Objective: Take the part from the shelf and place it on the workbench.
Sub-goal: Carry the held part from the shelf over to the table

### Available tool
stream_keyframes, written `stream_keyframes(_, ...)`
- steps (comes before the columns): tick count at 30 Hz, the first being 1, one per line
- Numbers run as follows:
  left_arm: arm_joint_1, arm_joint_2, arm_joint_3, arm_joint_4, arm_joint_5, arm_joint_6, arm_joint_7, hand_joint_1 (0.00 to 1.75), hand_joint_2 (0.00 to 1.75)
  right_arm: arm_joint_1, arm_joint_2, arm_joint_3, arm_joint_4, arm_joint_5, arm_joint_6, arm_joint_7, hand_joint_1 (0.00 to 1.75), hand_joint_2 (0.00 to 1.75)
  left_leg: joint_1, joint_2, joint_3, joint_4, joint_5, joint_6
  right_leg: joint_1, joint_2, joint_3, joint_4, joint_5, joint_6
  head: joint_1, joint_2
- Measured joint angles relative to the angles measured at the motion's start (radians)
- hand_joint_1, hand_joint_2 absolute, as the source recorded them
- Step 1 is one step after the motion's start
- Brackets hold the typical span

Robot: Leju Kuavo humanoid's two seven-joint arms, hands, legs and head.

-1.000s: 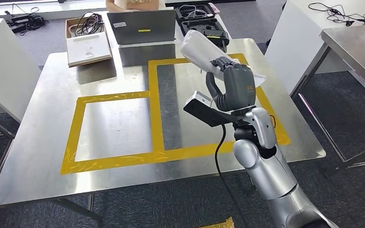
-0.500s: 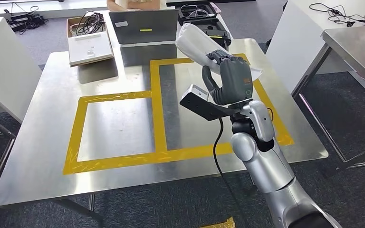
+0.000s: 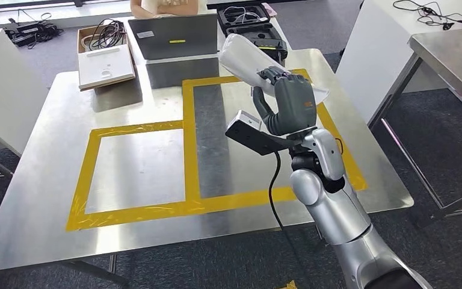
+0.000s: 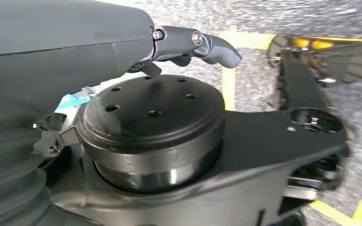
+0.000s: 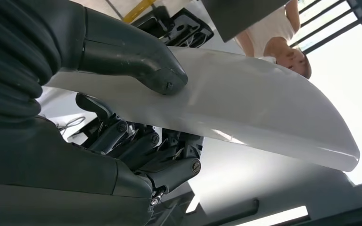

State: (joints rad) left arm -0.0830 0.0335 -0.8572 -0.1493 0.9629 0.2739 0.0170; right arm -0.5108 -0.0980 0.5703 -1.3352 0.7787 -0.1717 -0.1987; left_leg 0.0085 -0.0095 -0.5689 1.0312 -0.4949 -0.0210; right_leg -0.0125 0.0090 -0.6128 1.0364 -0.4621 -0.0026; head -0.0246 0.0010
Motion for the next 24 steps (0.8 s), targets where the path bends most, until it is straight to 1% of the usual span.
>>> stream_keyframes(1, 0.000, 0.000, 0.000, 0.000, 0.000, 0.000, 0.000, 0.00, 1.75, 0.000, 0.000, 0.000, 0.000, 0.000, 0.000, 0.001, 1.75, 1.75, 0.001, 0.001, -0.007, 0.017, -0.011, -0.006, -0.001, 0.000, 0.004, -0.002, 0.000, -0.007, -0.001, 0.000)
stream_keyframes(2, -0.001, 0.000, 0.000, 0.000, 0.001, 0.000, 0.000, 0.00, 1.75, 0.000, 0.001, 0.001, 0.000, 0.000, 0.000, 0.003, 1.75, 1.75, 0.001, 0.003, -0.025, 0.056, -0.030, -0.010, -0.003, -0.001, 0.008, -0.004, -0.001, -0.014, -0.001, 0.000)
stream_keyframes(3, -0.001, 0.000, 0.000, 0.000, 0.001, 0.000, 0.000, 0.00, 1.75, 0.000, 0.001, 0.001, 0.000, 0.002, 0.001, 0.008, 1.75, 1.75, 0.001, 0.004, -0.054, 0.113, -0.056, -0.014, -0.003, -0.002, 0.011, -0.005, -0.004, -0.018, -0.002, 0.000)
stream_keyframes(4, -0.001, 0.000, 0.000, 0.000, 0.001, 0.000, 0.001, 0.00, 1.75, 0.000, 0.001, 0.001, 0.001, 0.004, 0.003, 0.013, 1.75, 1.75, 0.001, 0.004, -0.092, 0.182, -0.082, -0.016, -0.002, -0.003, 0.012, -0.005, -0.006, -0.022, -0.002, 0.000)
stream_keyframes(5, -0.001, 0.000, 0.000, 0.000, 0.001, 0.000, 0.002, 0.00, 1.75, -0.001, 0.001, 0.001, 0.004, 0.006, 0.006, 0.018, 1.75, 1.75, 0.001, 0.004, -0.128, 0.242, -0.098, -0.017, -0.001, -0.004, 0.013, -0.004, -0.008, -0.025, -0.002, 0.000)
stream_keyframes(6, -0.001, 0.000, 0.000, 0.000, 0.000, 0.000, 0.004, 0.00, 1.75, -0.003, 0.002, 0.002, 0.008, 0.009, 0.011, 0.025, 1.75, 1.75, 0.001, 0.004, -0.152, 0.276, -0.098, -0.016, 0.001, -0.003, 0.015, -0.004, -0.010, -0.027, -0.002, 0.000)
stream_keyframes(7, 0.000, -0.001, 0.000, 0.000, -0.001, 0.000, 0.007, 0.00, 1.75, -0.010, 0.003, 0.002, 0.017, 0.012, 0.019, 0.034, 1.75, 1.75, 0.001, 0.004, -0.158, 0.271, -0.077, -0.013, 0.002, -0.002, 0.018, -0.003, -0.013, -0.028, -0.002, 0.000)
stream_keyframes(8, 0.000, -0.001, -0.001, 0.000, -0.003, 0.000, 0.010, 0.00, 1.75, -0.022, 0.006, 0.002, 0.030, 0.016, 0.028, 0.044, 1.75, 1.75, 0.000, 0.004, -0.144, 0.226, -0.039, -0.009, 0.003, -0.001, 0.022, -0.003, -0.016, -0.028, -0.002, 0.000)
stream_keyframes(9, -0.001, -0.001, -0.002, 0.000, -0.006, 0.000, 0.013, 0.00, 1.75, -0.040, 0.011, 0.002, 0.049, 0.020, 0.039, 0.056, 1.75, 1.75, -0.001, 0.004, -0.118, 0.158, 0.004, -0.003, 0.004, 0.001, 0.026, -0.003, -0.019, -0.026, -0.002, 0.000)
stream_keyframes(10, -0.003, 0.000, -0.004, 0.000, -0.009, 0.000, 0.016, 0.00, 1.75, -0.066, 0.018, 0.002, 0.073, 0.025, 0.052, 0.068, 1.75, 1.75, -0.004, 0.005, -0.091, 0.091, 0.035, 0.004, 0.005, 0.003, 0.029, -0.002, -0.021, -0.024, -0.002, 0.000)
stream_keyframes(11, -0.006, 0.000, -0.006, 0.000, -0.012, 0.000, 0.018, 0.00, 1.75, -0.097, 0.027, 0.002, 0.105, 0.028, 0.066, 0.078, 1.75, 1.75, -0.008, 0.005, -0.068, 0.039, 0.053, 0.010, 0.006, 0.006, 0.029, -0.002, -0.023, -0.021, -0.002, 0.000)
stream_keyframes(12, -0.010, -0.001, -0.010, 0.000, -0.016, 0.000, 0.021, 0.00, 1.75, -0.133, 0.036, 0.002, 0.142, 0.031, 0.079, 0.088, 1.75, 1.75, -0.009, 0.005, -0.056, 0.009, 0.059, 0.010, 0.008, 0.007, 0.027, 0.000, -0.023, -0.018, -0.001, 0.000)
stream_keyframes(14, -0.019, -0.003, -0.018, -0.001, -0.023, 0.000, 0.026, 0.00, 1.75, -0.215, 0.061, 0.003, 0.249, 0.040, 0.101, 0.102, 1.75, 1.75, -0.012, 0.003, -0.051, -0.006, 0.059, 0.008, 0.008, 0.008, 0.021, 0.001, -0.021, -0.014, -0.001, 0.000)
stream_keyframes(15, -0.024, -0.004, -0.022, -0.001, -0.025, 0.000, 0.028, 0.00, 1.75, -0.257, 0.075, 0.003, 0.310, 0.046, 0.108, 0.107, 1.75, 1.75, -0.012, 0.001, -0.052, -0.006, 0.061, 0.007, 0.008, 0.007, 0.021, 0.000, -0.019, -0.013, 0.000, 0.000)
stream_keyframes(18, -0.041, -0.004, -0.032, -0.001, -0.032, 0.000, 0.033, 0.00, 1.75, -0.389, 0.122, 0.003, 0.510, 0.065, 0.137, 0.130, 1.75, 1.75, -0.013, -0.003, -0.053, -0.005, 0.062, 0.013, 0.007, 0.003, 0.026, -0.007, -0.016, -0.009, 0.000, 0.000)
stream_keyframes(20, -0.051, -0.006, -0.041, -0.002, -0.036, 0.000, 0.042, 0.00, 1.75, -0.464, 0.154, 0.004, 0.635, 0.079, 0.165, 0.161, 1.75, 1.75, -0.013, -0.003, -0.052, -0.005, 0.062, 0.017, 0.007, 0.003, 0.028, -0.011, -0.014, -0.006, -0.001, 0.000)
stream_keyframes(24, -0.060, -0.009, -0.059, -0.002, -0.041, 0.000, 0.060, 0.00, 1.75, -0.558, 0.207, 0.014, 0.836, 0.109, 0.211, 0.233, 1.75, 1.75, -0.013, -0.004, -0.052, -0.005, 0.063, 0.020, 0.007, 0.002, 0.031, -0.015, -0.012, -0.001, -0.001, 0.000)
